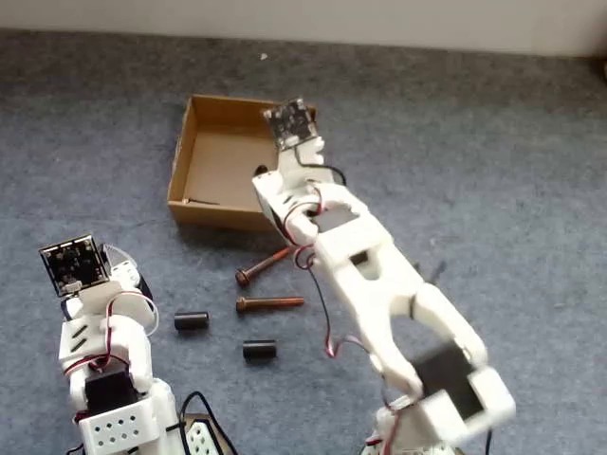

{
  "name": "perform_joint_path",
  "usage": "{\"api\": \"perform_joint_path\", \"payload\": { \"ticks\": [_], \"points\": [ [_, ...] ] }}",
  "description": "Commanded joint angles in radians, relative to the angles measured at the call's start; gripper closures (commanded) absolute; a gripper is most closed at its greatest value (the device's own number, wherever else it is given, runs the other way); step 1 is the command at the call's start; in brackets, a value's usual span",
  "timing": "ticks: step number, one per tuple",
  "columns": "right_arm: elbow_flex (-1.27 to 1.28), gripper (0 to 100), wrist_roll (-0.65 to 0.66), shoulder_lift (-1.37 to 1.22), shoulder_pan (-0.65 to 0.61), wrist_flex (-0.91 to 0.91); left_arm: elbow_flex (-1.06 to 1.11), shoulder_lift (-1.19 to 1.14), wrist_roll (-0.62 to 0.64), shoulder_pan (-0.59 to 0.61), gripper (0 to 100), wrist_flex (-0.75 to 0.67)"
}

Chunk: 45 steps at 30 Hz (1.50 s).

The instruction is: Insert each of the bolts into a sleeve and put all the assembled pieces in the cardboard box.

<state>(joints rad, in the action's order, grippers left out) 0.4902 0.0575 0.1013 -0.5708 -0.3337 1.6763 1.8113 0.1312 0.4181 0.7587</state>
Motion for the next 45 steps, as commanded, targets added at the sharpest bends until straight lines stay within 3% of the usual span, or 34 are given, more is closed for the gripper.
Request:
{"api": "perform_joint_path", "payload": {
  "ticks": [1,6,11,17,21,28,45],
  "points": [
    [-0.002,87.1,0.0,0.242,-0.012,-0.278,0.019,0.007,-0.015,-0.016,99,-0.025],
    [0.053,86.8,0.043,0.407,-0.081,-0.581,0.019,0.007,-0.015,-0.015,99,-0.025],
    [0.156,86.8,0.115,0.478,-0.211,-0.711,0.019,0.008,-0.015,0.004,99,-0.025],
    [0.272,86.5,0.118,0.476,-0.377,-0.71,0.019,0.008,-0.015,0.051,99,-0.029],
    [0.286,80.7,0.12,0.441,-0.437,-0.71,0.019,0.008,-0.015,0.051,99,-0.029],
    [0.278,79.8,0.193,0.194,-0.495,-0.7,0.019,0.008,-0.015,0.051,99,-0.029],
    [0.283,82.8,0.195,-0.035,-0.507,-0.519,0.019,0.008,-0.015,0.051,99,-0.026]
  ]
}}
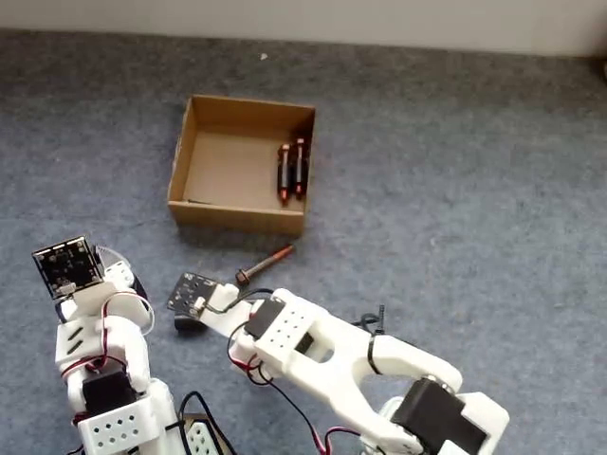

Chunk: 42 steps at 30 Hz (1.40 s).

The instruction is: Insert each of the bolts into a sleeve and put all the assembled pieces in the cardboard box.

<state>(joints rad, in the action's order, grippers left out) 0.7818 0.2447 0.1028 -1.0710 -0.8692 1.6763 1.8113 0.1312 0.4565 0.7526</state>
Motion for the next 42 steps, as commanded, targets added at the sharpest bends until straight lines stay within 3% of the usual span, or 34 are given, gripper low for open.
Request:
{"api": "perform_joint_path", "payload": {
  "ticks": [1,5,10,17,23,28,34,42],
  "points": [
    [-0.01,85.9,0.008,-0.047,-0.007,0.016,0.019,0.008,-0.015,0.013,99,-0.02],
    [-0.01,99.8,0.009,-0.024,0.001,0.001,0.019,0.008,-0.015,0.012,99,-0.02],
    [-0.004,99.5,0.008,0.182,0.099,-0.131,0.004,0.01,-0.015,-0.013,99,-0.018],
    [0.053,99.5,0.003,0.608,0.351,-0.197,-0.021,0.01,-0.015,-0.173,99,-0.023],
    [0.182,99.5,0.003,0.826,0.552,-0.196,-0.09,0.007,-0.003,-0.352,99,-0.018],
    [0.289,99.5,-0.077,0.897,0.691,-0.096,-0.177,0.002,0.143,-0.456,99,0.023],
    [0.453,99.5,-0.181,0.898,0.733,0.104,-0.371,-0.033,0.31,-0.639,99,0.285],
    [0.475,99.4,-0.183,0.898,0.771,0.116,-0.676,-0.556,0.493,-0.765,99,0.391]
  ]
}}
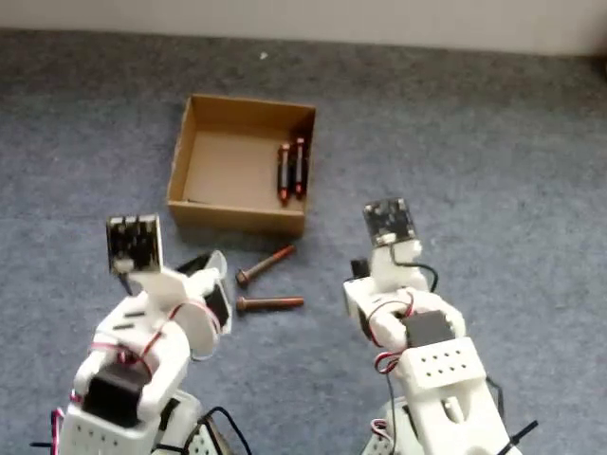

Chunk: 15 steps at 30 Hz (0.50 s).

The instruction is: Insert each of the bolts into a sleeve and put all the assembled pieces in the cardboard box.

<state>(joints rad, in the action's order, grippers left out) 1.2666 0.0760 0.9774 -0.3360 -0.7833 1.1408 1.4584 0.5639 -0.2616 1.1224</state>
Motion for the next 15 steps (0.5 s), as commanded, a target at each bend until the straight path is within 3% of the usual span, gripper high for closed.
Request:
{"api": "perform_joint_path", "payload": {
  "ticks": [1,8,15],
  "points": [
    [-0.01,99.4,-0.014,0.024,0.056,0.031,-0.174,-0.274,0.072,-0.059,99,0.032],
    [-0.002,99.4,-0.063,0.024,0.125,0.113,-0.318,-0.727,0.249,-0.079,97,0.038],
    [-0.002,99.4,-0.066,0.024,0.125,0.113,-0.372,-0.986,0.318,-0.107,79,0.038]
  ]
}}
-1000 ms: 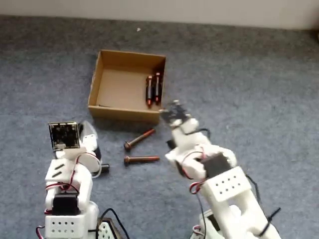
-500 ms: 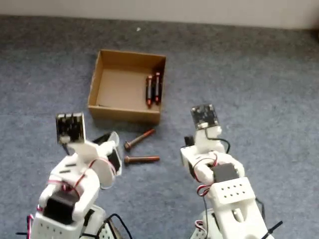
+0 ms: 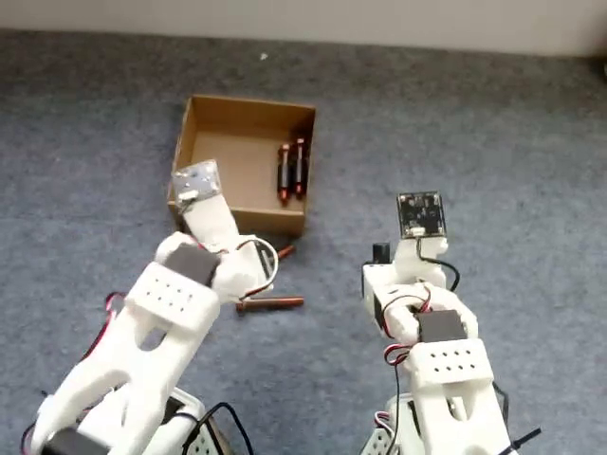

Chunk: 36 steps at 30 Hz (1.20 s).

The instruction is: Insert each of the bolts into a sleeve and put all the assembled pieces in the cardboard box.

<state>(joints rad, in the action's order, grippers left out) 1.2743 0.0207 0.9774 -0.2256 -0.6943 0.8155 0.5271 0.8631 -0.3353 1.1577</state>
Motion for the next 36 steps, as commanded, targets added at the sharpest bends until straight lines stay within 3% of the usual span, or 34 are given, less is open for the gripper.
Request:
{"api": "perform_joint_path", "payload": {
  "ticks": [1,11,19,25,36],
  "points": [
    [-0.01,99.4,-0.011,0.024,0.015,0.024,-0.045,-0.067,0.021,-0.047,79,0.003],
    [-0.01,99.4,-0.009,0.024,0.015,0.024,-0.051,-0.194,0.058,-0.088,79,-0.008],
    [-0.01,99.4,-0.008,0.024,0.015,0.024,-0.048,-0.369,0.06,-0.081,79,-0.103],
    [-0.01,99.4,-0.008,0.024,0.015,0.024,-0.051,-0.417,0.092,-0.002,79,-0.181],
    [-0.008,99.4,-0.008,0.024,0.013,0.024,-0.153,-0.415,0.087,0.148,79,-0.166]
  ]
}}
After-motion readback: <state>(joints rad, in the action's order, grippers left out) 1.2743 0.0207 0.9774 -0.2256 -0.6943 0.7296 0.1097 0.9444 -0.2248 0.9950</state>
